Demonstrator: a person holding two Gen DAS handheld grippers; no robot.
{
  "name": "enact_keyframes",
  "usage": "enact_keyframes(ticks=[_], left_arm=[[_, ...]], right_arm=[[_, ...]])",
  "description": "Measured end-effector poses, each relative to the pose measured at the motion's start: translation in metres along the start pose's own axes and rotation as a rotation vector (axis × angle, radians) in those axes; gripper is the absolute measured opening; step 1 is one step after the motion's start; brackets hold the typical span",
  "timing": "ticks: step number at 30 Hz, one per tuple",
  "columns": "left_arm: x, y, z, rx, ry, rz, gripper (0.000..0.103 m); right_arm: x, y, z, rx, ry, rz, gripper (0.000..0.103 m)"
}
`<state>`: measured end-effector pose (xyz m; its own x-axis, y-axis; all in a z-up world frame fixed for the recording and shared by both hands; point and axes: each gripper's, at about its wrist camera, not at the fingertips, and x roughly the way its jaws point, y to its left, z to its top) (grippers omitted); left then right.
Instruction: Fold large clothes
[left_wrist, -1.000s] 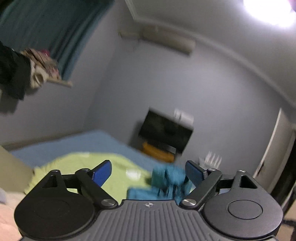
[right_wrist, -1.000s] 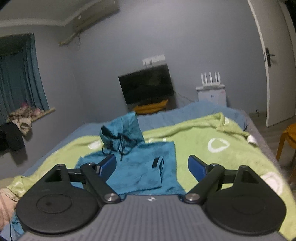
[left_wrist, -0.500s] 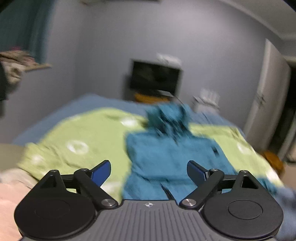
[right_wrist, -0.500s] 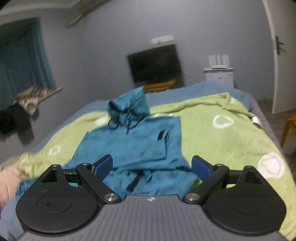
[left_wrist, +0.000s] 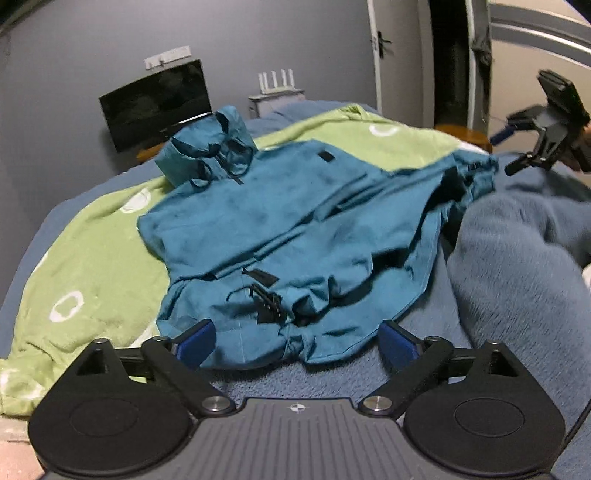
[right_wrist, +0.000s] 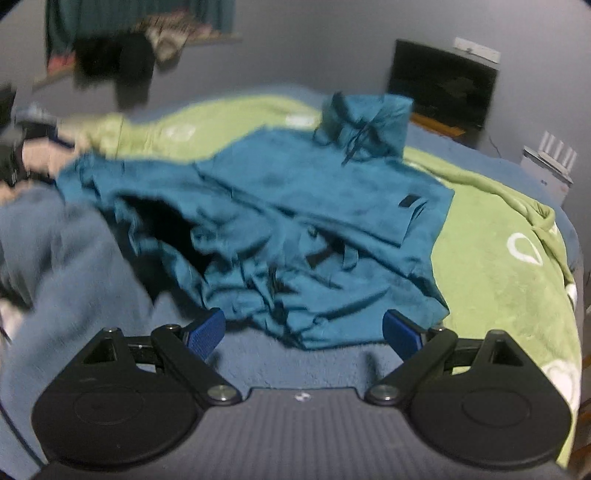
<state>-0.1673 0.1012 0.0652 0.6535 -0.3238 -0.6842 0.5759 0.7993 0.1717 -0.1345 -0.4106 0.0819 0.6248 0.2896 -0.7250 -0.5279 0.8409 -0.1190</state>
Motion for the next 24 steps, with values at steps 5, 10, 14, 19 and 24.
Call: enact_keyframes(ticks=[5,10,14,19,24], left_arm=[[0.018,0.006,0.003,0.049,0.017,0.0,0.103],[0.023,0.013,0.003,0.073,0.021,-0.029,0.103],[0.023,0.016,-0.002,0.122,0.026,-0.091,0.101],[0.033,0.028,-0.003,0.12,0.034,-0.116,0.102],[0.049,0.051,0.005,-0.028,-0.01,-0.135,0.066]], right_arm=[[0.027,0.004,0.004,-0.123,0.052,-0.018,0.093],[0.05,0.002,0.011,-0.186,0.06,0.003,0.093],[0.064,-0.001,0.016,-0.215,0.065,0.033,0.093],[0.076,-0.016,0.022,-0.161,0.05,0.066,0.093],[0.088,-0.039,0.031,-0.034,0.017,0.069,0.057]])
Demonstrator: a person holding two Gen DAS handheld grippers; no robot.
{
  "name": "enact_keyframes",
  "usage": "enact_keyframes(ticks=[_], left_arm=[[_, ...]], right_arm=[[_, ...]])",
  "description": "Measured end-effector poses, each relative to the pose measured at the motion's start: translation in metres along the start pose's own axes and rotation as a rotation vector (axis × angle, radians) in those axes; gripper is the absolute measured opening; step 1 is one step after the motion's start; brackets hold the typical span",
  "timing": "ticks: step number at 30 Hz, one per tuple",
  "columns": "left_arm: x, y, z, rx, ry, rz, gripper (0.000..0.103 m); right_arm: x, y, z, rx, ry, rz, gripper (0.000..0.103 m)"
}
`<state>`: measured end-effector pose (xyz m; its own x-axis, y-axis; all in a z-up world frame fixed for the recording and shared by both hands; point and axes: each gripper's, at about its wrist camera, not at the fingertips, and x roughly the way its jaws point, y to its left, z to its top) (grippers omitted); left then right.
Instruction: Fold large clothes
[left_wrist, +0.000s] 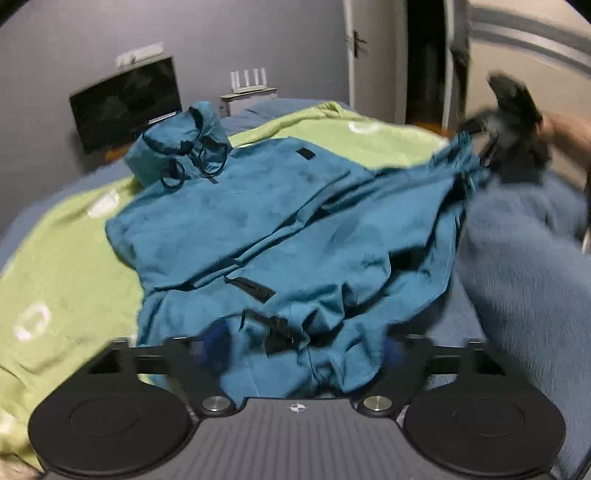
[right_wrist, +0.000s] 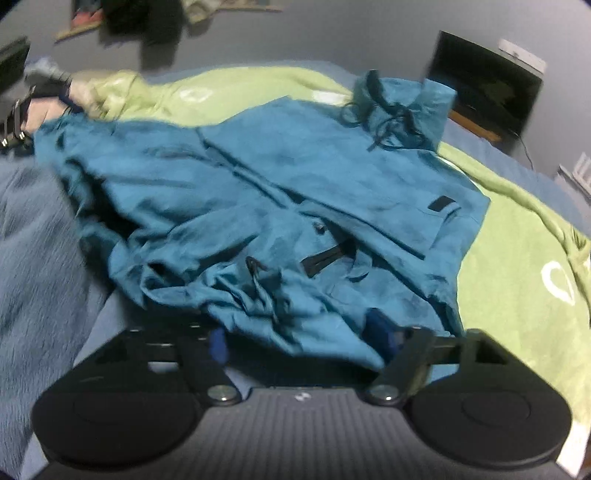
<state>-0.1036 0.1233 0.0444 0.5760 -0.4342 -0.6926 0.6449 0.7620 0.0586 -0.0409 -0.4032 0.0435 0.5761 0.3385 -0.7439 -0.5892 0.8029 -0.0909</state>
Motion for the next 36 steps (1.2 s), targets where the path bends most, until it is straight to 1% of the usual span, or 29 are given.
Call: enact_keyframes(ticks=[1,2,3,5,6,9,13,17,19,21,22,23,24,25,26,27,28,29,32,34,36], left_arm=[[0.002,0.004,0.003,-0.018,-0.004,-0.016,0.059],[0.003,0.008,0.006,-0.026,-0.018,-0.02,0.051],[0.003,0.01,0.01,-0.028,-0.03,-0.017,0.049],[0.006,0.018,0.018,-0.046,-0.064,0.008,0.041],[0.006,0.024,0.023,-0.066,-0.085,0.019,0.041],[0.012,0.043,0.038,-0.104,-0.121,0.054,0.039],[0.036,0.07,0.067,-0.095,-0.138,0.146,0.038],[0.074,0.108,0.105,-0.154,-0.178,0.201,0.035],[0.095,0.126,0.122,-0.191,-0.187,0.245,0.035],[0.119,0.152,0.133,-0.289,-0.177,0.282,0.043],[0.127,0.163,0.135,-0.339,-0.178,0.294,0.052],[0.134,0.175,0.135,-0.385,-0.179,0.304,0.074],[0.137,0.184,0.134,-0.418,-0.176,0.326,0.084],[0.139,0.192,0.13,-0.445,-0.183,0.366,0.094],[0.137,0.197,0.125,-0.459,-0.191,0.385,0.094],[0.136,0.204,0.118,-0.479,-0.188,0.387,0.094],[0.134,0.212,0.11,-0.513,-0.177,0.373,0.094],[0.132,0.219,0.101,-0.546,-0.172,0.355,0.094],[0.134,0.241,0.067,-0.691,-0.142,0.251,0.094],[0.139,0.251,0.048,-0.767,-0.119,0.22,0.091],[0.144,0.26,0.034,-0.818,-0.133,0.217,0.091]], right_arm=[[0.001,-0.005,0.001,0.022,-0.01,0.005,0.055],[0.001,-0.009,0.002,0.045,-0.02,0.013,0.05],[0.001,-0.014,0.004,0.069,-0.033,0.018,0.043],[0.001,-0.022,0.006,0.113,-0.061,0.019,0.037],[0.001,-0.028,0.008,0.139,-0.078,0.02,0.031],[-0.001,-0.045,0.017,0.226,-0.153,0.005,0.023],[0.008,-0.076,0.037,0.357,-0.242,-0.009,0.021],[0.034,-0.101,0.067,0.439,-0.303,-0.059,0.019],[0.054,-0.113,0.082,0.496,-0.327,-0.074,0.019],[0.077,-0.128,0.09,0.573,-0.337,-0.069,0.019],[0.09,-0.136,0.091,0.617,-0.339,-0.062,0.019],[0.104,-0.145,0.09,0.665,-0.341,-0.054,0.019],[0.117,-0.152,0.088,0.705,-0.342,-0.05,0.019],[0.129,-0.159,0.083,0.746,-0.341,-0.051,0.019],[0.14,-0.164,0.078,0.781,-0.336,-0.05,0.019],[0.151,-0.169,0.073,0.807,-0.325,-0.048,0.022],[0.163,-0.173,0.066,0.824,-0.306,-0.055,0.022],[0.173,-0.176,0.062,0.833,-0.283,-0.064,0.023],[0.197,-0.18,0.051,0.841,-0.218,-0.09,0.028],[0.207,-0.184,0.048,0.852,-0.197,-0.103,0.037],[0.211,-0.187,0.045,0.867,-0.196,-0.114,0.048]])
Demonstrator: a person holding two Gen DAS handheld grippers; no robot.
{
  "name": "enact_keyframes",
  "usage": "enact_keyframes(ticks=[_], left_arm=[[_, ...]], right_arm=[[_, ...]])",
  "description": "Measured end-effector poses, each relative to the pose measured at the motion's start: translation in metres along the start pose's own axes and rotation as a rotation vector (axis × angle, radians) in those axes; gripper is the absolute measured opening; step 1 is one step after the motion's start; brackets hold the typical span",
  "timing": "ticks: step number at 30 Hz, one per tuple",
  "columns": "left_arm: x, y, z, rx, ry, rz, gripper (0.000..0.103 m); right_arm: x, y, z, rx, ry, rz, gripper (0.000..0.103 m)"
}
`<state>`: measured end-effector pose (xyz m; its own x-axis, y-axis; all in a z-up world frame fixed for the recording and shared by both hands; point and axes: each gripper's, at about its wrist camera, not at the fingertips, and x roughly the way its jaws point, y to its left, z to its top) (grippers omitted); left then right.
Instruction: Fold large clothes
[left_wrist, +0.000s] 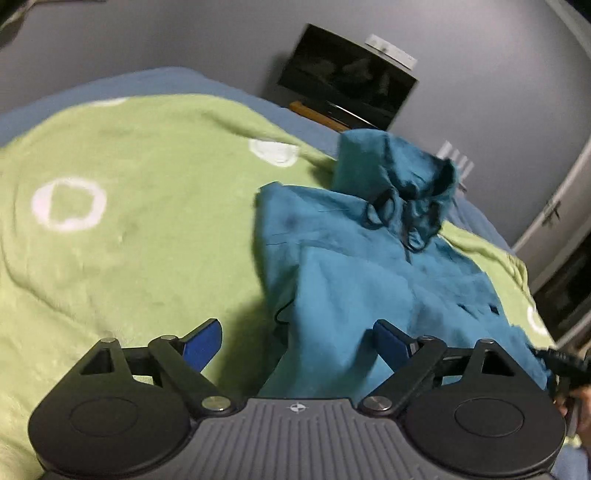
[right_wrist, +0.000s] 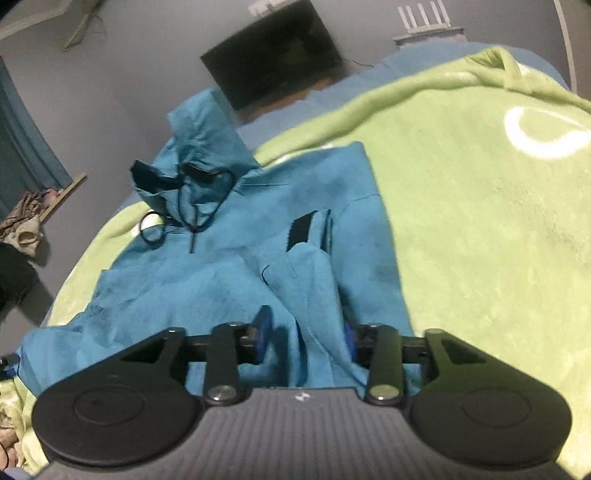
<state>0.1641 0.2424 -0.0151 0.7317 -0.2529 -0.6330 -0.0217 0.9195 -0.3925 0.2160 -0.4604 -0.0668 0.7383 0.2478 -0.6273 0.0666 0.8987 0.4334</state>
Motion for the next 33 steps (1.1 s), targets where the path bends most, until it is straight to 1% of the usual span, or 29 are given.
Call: enact_keyframes(ticks=[2,3,5,6,7,9,10,11,12,13,14,15,16,17,19,21,23,24,25,26,27,30,33], left_arm=[[0.004,0.008,0.001,-0.045,-0.026,-0.028,0.091],[0.008,0.01,0.004,-0.061,-0.032,-0.045,0.091],[0.018,0.008,0.016,-0.067,-0.035,-0.069,0.091],[0.023,0.005,0.02,-0.062,-0.029,-0.076,0.092],[0.033,0.0,0.027,-0.057,-0.019,-0.078,0.092],[0.051,-0.003,0.038,-0.052,0.036,-0.077,0.092],[0.063,-0.005,0.042,-0.047,0.079,-0.071,0.088],[0.075,-0.006,0.045,-0.04,0.146,-0.06,0.079],[0.085,-0.008,0.045,-0.033,0.194,-0.061,0.068],[0.094,-0.01,0.045,-0.017,0.239,-0.075,0.043],[0.097,-0.013,0.043,0.013,0.265,-0.083,0.025],[0.097,-0.019,0.04,0.059,0.27,-0.079,0.021],[0.095,-0.023,0.036,0.104,0.263,-0.077,0.009],[0.091,-0.029,0.033,0.15,0.241,-0.066,0.007],[0.076,-0.04,0.027,0.217,0.157,-0.044,0.006],[0.063,-0.05,0.025,0.278,0.055,-0.025,0.005],[0.059,-0.056,0.029,0.302,-0.008,-0.011,0.005],[0.058,-0.061,0.032,0.308,-0.02,-0.005,0.005],[0.059,-0.062,0.036,0.313,-0.015,-0.006,0.005],[0.06,-0.065,0.04,0.325,-0.01,-0.004,0.005],[0.06,-0.068,0.042,0.341,-0.011,0.003,0.005],[0.058,-0.072,0.047,0.356,-0.036,0.004,0.004],[0.061,-0.071,0.058,0.34,-0.064,0.015,0.004]], right_arm=[[0.002,-0.005,0.0,0.021,-0.001,0.001,0.051],[0.003,-0.009,0.0,0.031,0.002,0.007,0.056],[0.003,-0.012,-0.002,0.032,0.007,0.015,0.061],[0.002,-0.012,-0.003,0.022,0.011,0.017,0.061],[0.003,-0.01,-0.002,0.008,0.015,0.016,0.061],[0.005,-0.007,-0.002,-0.017,0.019,0.017,0.061],[0.005,-0.005,-0.002,-0.027,0.021,0.019,0.06],[0.006,-0.003,-0.003,-0.037,0.025,0.019,0.06],[0.006,-0.002,-0.003,-0.047,0.023,0.018,0.056],[0.005,0.0,-0.004,-0.058,0.02,0.02,0.051],[0.004,0.002,-0.004,-0.071,0.017,0.017,0.036],[0.002,0.004,-0.004,-0.084,0.006,0.008,0.029],[-0.001,0.006,-0.003,-0.099,-0.011,0.012,0.024],[-0.005,0.009,-0.002,-0.111,-0.03,0.016,0.016],[-0.015,0.015,0.002,-0.128,-0.09,0.002,0.004],[-0.023,0.021,0.008,-0.147,-0.152,-0.002,0.003],[-0.021,0.028,0.018,-0.172,-0.166,0.002,0.001],[-0.017,0.031,0.023,-0.188,-0.153,0.002,0.001],[-0.011,0.033,0.028,-0.197,-0.118,-0.001,0.001],[-0.009,0.035,0.031,-0.208,-0.105,-0.008,0.001],[-0.009,0.036,0.032,-0.219,-0.114,-0.011,0.001],[-0.012,0.029,0.041,-0.147,-0.16,0.023,0.0],[-0.01,0.033,0.065,-0.129,-0.199,0.039,0.0]])
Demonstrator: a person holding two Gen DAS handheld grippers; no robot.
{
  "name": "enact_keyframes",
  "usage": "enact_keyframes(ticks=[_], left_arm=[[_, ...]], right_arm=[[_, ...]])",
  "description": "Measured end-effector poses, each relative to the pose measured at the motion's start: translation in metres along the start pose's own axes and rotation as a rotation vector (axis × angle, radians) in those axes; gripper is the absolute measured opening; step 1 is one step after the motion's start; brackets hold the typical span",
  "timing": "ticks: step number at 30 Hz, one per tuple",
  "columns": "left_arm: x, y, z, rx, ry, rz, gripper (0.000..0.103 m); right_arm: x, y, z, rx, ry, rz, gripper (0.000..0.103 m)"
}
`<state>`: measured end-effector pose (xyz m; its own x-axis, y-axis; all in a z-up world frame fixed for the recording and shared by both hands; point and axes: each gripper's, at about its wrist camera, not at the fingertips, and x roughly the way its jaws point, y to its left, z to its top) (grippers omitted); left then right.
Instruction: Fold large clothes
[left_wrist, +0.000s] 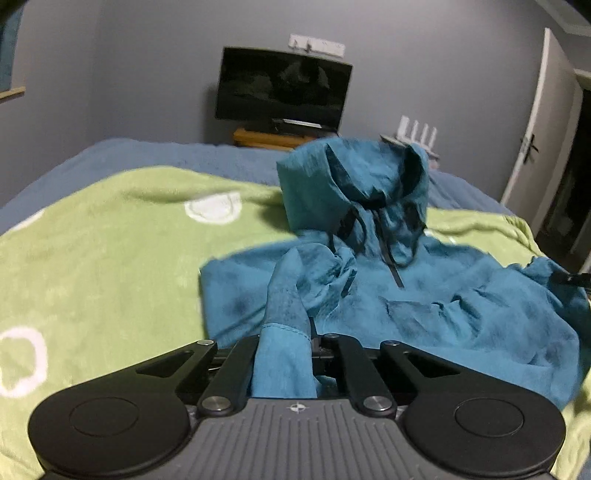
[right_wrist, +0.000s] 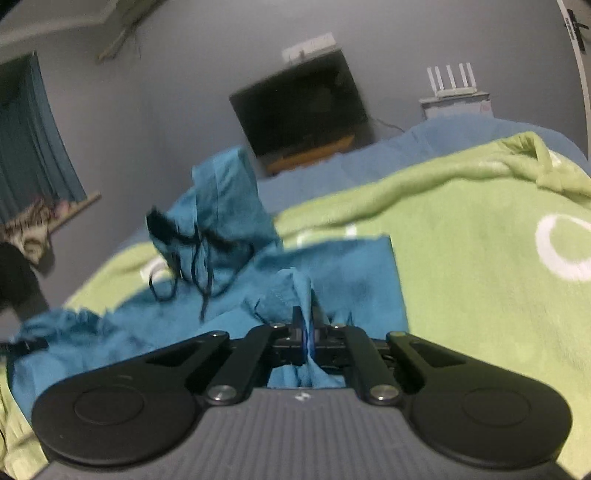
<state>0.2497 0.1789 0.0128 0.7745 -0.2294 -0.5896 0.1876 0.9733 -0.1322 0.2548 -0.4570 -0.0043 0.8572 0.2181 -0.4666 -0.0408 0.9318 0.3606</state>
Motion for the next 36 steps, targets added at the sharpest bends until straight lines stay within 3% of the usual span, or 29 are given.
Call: enact_keyframes(ticks=[5,9,11,13,15,16,17,19,20,23,25,28,30,33,36], left_arm=[[0.028,0.015,0.024,-0.124,-0.069,0.042,0.004],[0.062,0.015,0.019,-0.143,-0.036,0.188,0.01],[0.081,0.014,0.005,-0.146,0.047,0.287,0.034],[0.09,0.015,-0.008,-0.152,0.116,0.358,0.049],[0.082,0.019,-0.017,-0.185,0.101,0.337,0.06],[0.075,0.022,-0.019,-0.211,0.092,0.326,0.074],[0.065,0.025,-0.02,-0.235,0.068,0.331,0.079],[0.036,0.025,-0.024,-0.246,-0.028,0.35,0.079],[0.024,0.021,-0.024,-0.245,-0.066,0.354,0.081],[-0.007,-0.011,-0.025,-0.197,-0.175,0.319,0.088],[-0.013,-0.039,-0.027,-0.129,-0.198,0.238,0.088],[0.003,-0.083,-0.035,-0.033,-0.131,0.124,0.087],[0.018,-0.104,-0.046,0.021,-0.072,0.109,0.082],[0.038,-0.119,-0.07,0.069,0.03,0.151,0.078],[0.04,-0.11,-0.096,0.094,0.09,0.224,0.078]], right_arm=[[0.037,0.017,0.047,-0.056,-0.049,-0.064,0.0],[0.087,0.026,0.058,-0.083,-0.047,-0.171,0.0],[0.112,0.033,0.048,-0.14,-0.018,-0.243,0.0],[0.133,0.037,0.034,-0.184,0.048,-0.311,0.0],[0.139,0.035,0.025,-0.166,0.091,-0.331,0.002],[0.134,0.032,0.022,-0.138,0.091,-0.322,0.002],[0.125,0.029,0.021,-0.108,0.073,-0.307,0.006],[0.096,0.029,0.013,-0.088,0.007,-0.3,0.023],[0.082,0.031,0.008,-0.09,-0.023,-0.304,0.037],[0.039,0.044,-0.014,-0.085,-0.076,-0.233,0.044],[0.02,0.059,-0.037,-0.078,-0.084,-0.152,0.044],[0.018,0.087,-0.066,-0.122,-0.025,-0.069,0.044],[0.032,0.103,-0.079,-0.211,0.025,-0.033,0.044],[0.058,0.106,-0.094,-0.333,0.113,-0.091,0.044],[0.06,0.073,-0.095,-0.247,0.088,-0.222,0.044]])
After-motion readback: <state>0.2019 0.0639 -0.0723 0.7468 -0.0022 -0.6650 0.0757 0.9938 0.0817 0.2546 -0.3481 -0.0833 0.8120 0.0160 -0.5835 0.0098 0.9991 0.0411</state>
